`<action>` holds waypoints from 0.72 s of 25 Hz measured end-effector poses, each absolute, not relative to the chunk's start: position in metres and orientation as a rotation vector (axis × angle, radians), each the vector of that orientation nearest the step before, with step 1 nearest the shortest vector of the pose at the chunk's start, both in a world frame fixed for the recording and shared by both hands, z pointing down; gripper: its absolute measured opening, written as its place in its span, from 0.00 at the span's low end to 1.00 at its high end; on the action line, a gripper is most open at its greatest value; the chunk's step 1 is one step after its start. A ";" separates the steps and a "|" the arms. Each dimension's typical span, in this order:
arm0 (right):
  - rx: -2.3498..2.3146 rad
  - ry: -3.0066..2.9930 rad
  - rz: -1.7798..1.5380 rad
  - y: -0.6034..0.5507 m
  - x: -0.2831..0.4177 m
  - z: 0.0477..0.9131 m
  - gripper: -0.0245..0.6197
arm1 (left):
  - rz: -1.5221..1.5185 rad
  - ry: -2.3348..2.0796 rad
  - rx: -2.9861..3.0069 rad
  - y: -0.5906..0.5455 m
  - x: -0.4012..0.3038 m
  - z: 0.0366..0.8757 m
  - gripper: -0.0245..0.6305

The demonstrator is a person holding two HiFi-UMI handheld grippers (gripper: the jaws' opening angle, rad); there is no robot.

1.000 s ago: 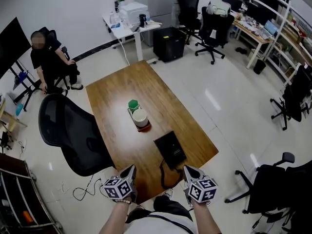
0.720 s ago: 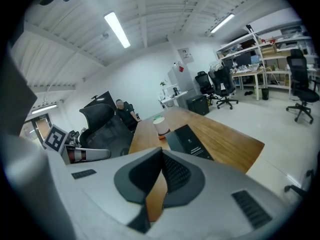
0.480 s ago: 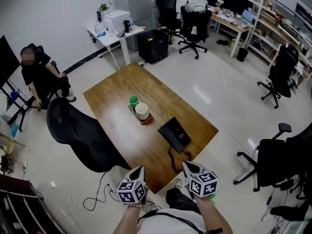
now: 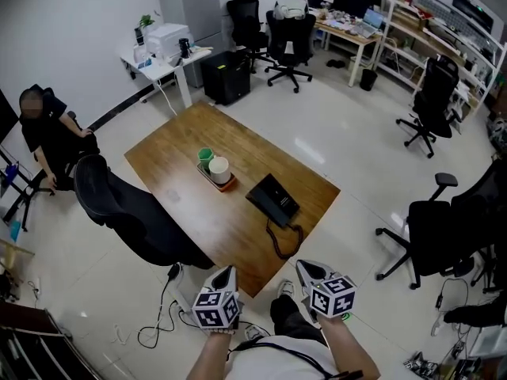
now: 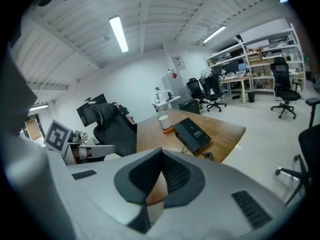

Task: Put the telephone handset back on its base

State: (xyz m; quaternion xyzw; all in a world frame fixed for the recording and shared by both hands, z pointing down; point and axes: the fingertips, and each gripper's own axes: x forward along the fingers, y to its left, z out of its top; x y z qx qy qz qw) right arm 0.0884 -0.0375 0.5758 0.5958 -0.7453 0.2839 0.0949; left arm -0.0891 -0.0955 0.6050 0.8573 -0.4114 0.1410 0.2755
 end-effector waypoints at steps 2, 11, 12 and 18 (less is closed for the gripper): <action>1.783 -2.201 0.838 -0.028 0.088 0.576 0.04 | 0.369 -1.095 2.309 -0.090 -0.088 0.603 0.04; 1.785 -2.202 0.766 -0.016 0.081 0.569 0.04 | 0.341 -1.087 2.328 -0.080 -0.086 0.593 0.04; 1.785 -2.204 0.762 -0.016 0.081 0.567 0.05 | 0.339 -1.089 2.329 -0.080 -0.086 0.592 0.04; 1.790 -2.210 0.754 -0.024 0.087 0.566 0.05 | 0.334 -1.098 2.328 -0.089 -0.083 0.592 0.04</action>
